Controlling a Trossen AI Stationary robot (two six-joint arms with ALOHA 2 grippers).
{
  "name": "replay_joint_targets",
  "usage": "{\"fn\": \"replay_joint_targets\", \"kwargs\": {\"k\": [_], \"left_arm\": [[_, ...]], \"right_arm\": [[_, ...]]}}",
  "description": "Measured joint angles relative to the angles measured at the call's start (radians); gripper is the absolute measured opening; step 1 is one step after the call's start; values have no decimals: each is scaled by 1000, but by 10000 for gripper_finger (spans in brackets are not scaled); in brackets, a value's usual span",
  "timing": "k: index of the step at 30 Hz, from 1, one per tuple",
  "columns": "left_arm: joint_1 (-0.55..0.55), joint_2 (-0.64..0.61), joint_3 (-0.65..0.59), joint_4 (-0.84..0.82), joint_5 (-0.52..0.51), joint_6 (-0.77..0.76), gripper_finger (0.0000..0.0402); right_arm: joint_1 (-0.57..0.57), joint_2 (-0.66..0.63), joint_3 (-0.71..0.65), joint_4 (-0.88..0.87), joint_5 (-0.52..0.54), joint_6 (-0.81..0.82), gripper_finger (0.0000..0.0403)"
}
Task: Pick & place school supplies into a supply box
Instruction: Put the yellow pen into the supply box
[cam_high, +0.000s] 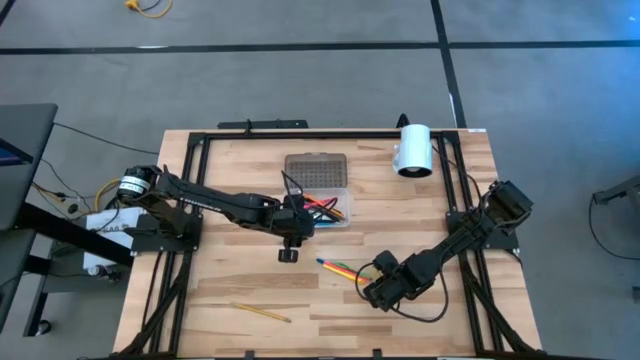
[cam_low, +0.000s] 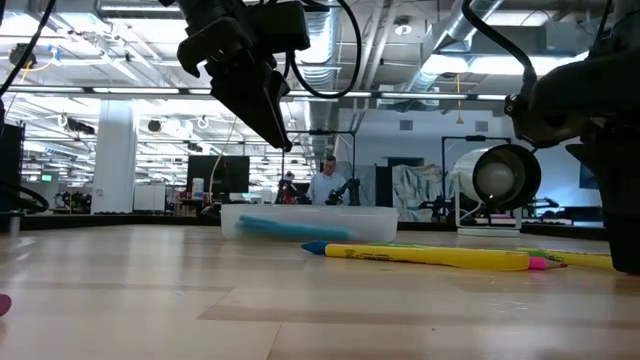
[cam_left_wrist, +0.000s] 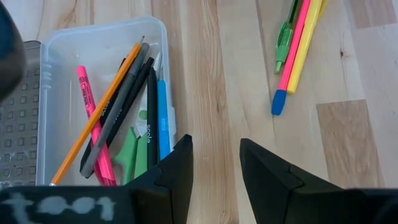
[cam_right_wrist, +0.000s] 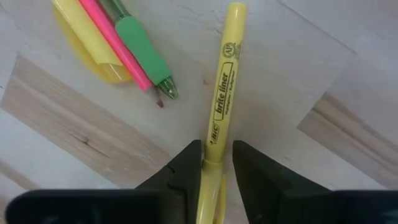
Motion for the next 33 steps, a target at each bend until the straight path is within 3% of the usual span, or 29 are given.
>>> {"fn": "replay_joint_targets", "kwargs": {"k": [13, 33], "left_arm": [[0, 0, 0, 0, -5, 0, 123], [0, 0, -1, 0, -8, -10, 123]], "right_arm": [[0, 0, -1, -3, 1, -7, 18], [0, 1, -2, -1, 3, -7, 24]]}}
